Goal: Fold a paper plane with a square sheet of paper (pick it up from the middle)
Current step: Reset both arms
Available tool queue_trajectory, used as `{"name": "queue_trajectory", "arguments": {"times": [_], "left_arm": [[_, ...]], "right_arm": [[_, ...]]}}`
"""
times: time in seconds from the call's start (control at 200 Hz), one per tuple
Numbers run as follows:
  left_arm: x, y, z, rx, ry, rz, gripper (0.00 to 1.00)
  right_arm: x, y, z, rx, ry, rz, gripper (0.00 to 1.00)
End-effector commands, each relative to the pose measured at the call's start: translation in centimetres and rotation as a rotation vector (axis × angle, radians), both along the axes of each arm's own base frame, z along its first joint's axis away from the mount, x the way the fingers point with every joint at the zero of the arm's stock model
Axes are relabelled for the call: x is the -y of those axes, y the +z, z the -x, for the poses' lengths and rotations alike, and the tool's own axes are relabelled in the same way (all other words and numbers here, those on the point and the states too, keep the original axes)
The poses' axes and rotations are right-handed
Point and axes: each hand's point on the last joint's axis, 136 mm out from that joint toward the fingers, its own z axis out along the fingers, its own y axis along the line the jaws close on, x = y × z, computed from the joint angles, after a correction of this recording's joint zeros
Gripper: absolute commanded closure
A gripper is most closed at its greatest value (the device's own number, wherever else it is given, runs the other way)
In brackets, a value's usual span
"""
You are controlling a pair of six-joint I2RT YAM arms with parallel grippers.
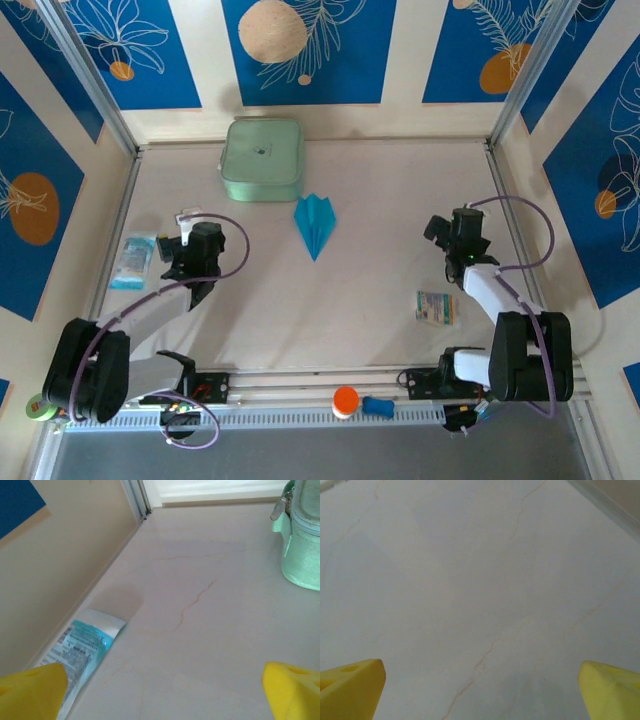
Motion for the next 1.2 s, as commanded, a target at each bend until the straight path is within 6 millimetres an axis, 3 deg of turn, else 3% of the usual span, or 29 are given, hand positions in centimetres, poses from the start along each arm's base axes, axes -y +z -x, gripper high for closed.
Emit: {"name": "queue_trajectory", "arguments": {"times": [0.0, 0.16, 0.33, 0.55, 0.785, 1.196], "left_arm": [[0.6, 1.1, -2.4, 0.084, -0.096, -0.051, 0.01], [3.6, -0.4, -4.1, 0.081, -0.322, -0.089, 0.01], [3.9, -2.1, -4.5, 0.080, -0.409, -0.003, 0.01], [2.8, -3.4, -3.9, 0.131, -0.451, 0.118, 0.01], [3.2, -5.0, -4.4, 0.126, -0.498, 0.150, 0.01], [2.5, -5.3, -4.9, 0.094, -0.452, 0.145, 0.01]], "right_arm": [[-1.6, 2.0, -2.7, 0.141, 0.146, 0.067, 0.01], [-5.6, 1.4, -3.8, 0.209, 0.375, 0.067, 0.01], [-7.6, 0.7, -4.9, 0.237, 0.483, 0.077, 0.01], [-8.1, -0.2, -4.8, 0.244, 0.526, 0.060, 0.01], [-8.0, -0.9, -4.3, 0.272, 0.537, 0.040, 0.01], [-8.0, -0.9, -4.5, 0.271, 0.539, 0.030, 0.01]]}}
